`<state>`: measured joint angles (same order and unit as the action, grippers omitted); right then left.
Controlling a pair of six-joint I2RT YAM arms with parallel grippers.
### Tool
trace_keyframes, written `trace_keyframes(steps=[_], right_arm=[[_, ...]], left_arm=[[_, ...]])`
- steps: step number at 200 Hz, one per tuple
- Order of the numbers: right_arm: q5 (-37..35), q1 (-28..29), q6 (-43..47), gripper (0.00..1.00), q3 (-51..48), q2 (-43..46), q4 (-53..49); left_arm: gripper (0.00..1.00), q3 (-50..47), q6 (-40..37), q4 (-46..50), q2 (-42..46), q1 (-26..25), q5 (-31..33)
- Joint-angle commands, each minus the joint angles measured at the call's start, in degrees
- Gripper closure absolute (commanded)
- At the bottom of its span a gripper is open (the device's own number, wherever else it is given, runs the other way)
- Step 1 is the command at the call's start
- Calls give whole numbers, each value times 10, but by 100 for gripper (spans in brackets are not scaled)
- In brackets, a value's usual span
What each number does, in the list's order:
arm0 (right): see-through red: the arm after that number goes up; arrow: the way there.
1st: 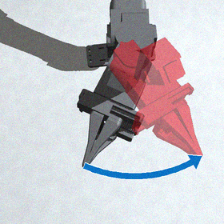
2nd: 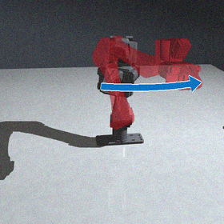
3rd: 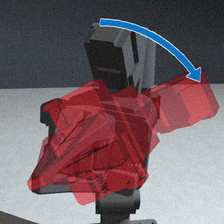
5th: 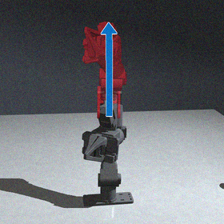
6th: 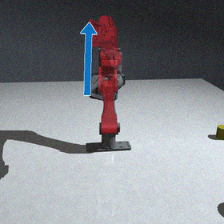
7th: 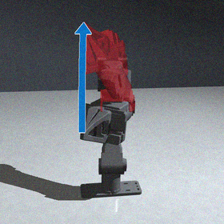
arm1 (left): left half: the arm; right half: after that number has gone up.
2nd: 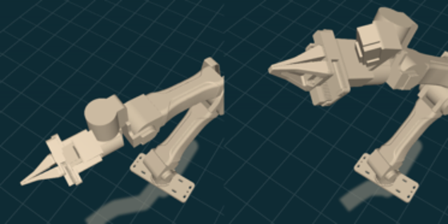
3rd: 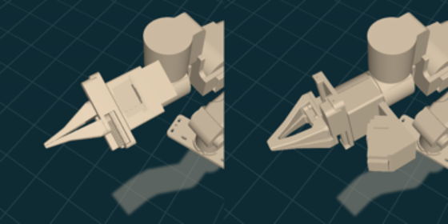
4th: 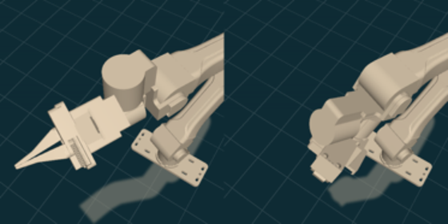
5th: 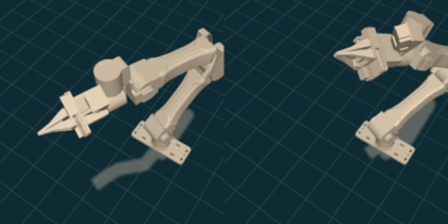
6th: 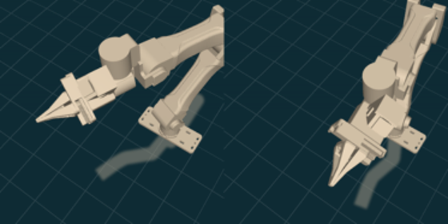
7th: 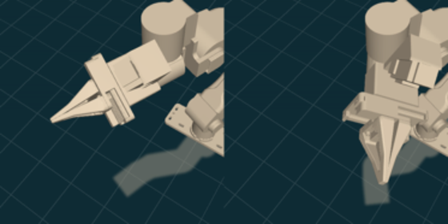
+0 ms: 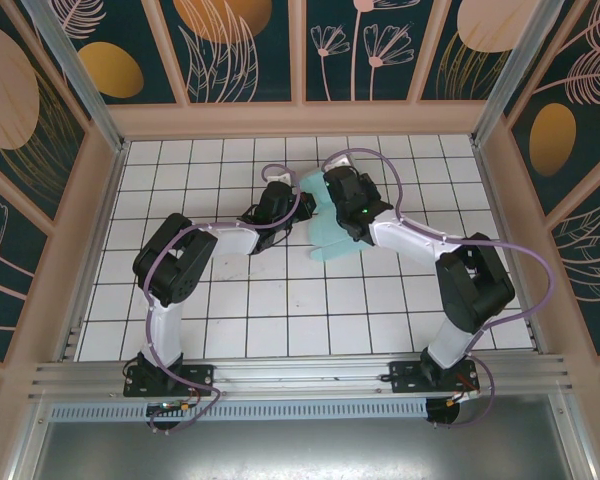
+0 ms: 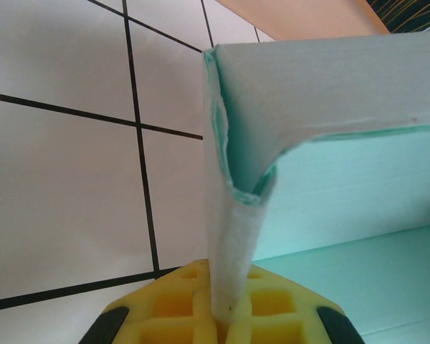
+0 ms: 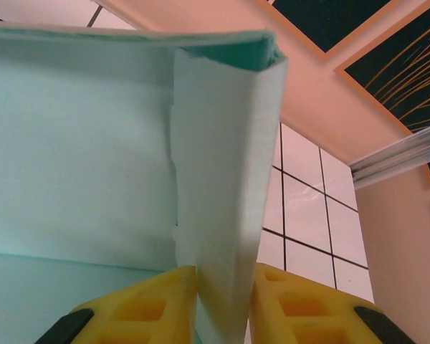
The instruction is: Fold the paper box
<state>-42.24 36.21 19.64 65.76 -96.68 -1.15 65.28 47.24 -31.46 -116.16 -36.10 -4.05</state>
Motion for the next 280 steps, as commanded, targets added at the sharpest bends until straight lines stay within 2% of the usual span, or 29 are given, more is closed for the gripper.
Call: trace_keyframes(steps=[1, 15, 45, 69, 85, 93, 126, 134, 139, 189, 202, 210, 234, 247, 280], right_arm=[[-11, 0, 6, 75, 21, -20, -1], [-11, -1, 6, 71, 24, -25, 1], [-11, 0, 6, 71, 34, -29, -2], [-9, 0, 7, 79, 38, -30, -6], [-15, 0, 13, 89, 38, -36, -9], [-20, 0, 15, 100, 37, -38, -10], [-34, 5, 19, 100, 40, -48, -10], [-42, 7, 20, 88, 42, -52, -10], [-45, 7, 22, 85, 42, -53, -8], [-63, 9, 39, 81, 39, -66, 8], [-63, 8, 41, 74, 36, -66, 13], [-64, 8, 42, 73, 35, -67, 15], [-67, 8, 47, 83, 31, -67, 21], [-75, 9, 50, 100, 29, -69, 26], [-112, 14, 68, 100, 18, -74, 59]], left_arm=[[100, 9, -2, -39, -1, -6, -32], [100, 9, -1, -40, -2, -6, -32], [100, 8, 0, -41, -1, -6, -33], [100, 9, 1, -42, -4, -6, -35], [100, 9, 1, -41, -4, -6, -35], [100, 9, 0, -41, -4, -6, -35], [100, 8, 0, -41, -4, -6, -34], [100, 8, 0, -41, -4, -6, -35], [100, 9, 0, -41, -4, -6, -36], [100, 8, 0, -41, -2, -6, -34], [100, 8, 2, -41, -4, -6, -37], [100, 8, 1, -42, -4, -6, -36], [100, 9, 1, -41, -4, -6, -36], [100, 10, 1, -41, -4, -6, -36], [100, 9, 2, -40, -1, -6, -36]])
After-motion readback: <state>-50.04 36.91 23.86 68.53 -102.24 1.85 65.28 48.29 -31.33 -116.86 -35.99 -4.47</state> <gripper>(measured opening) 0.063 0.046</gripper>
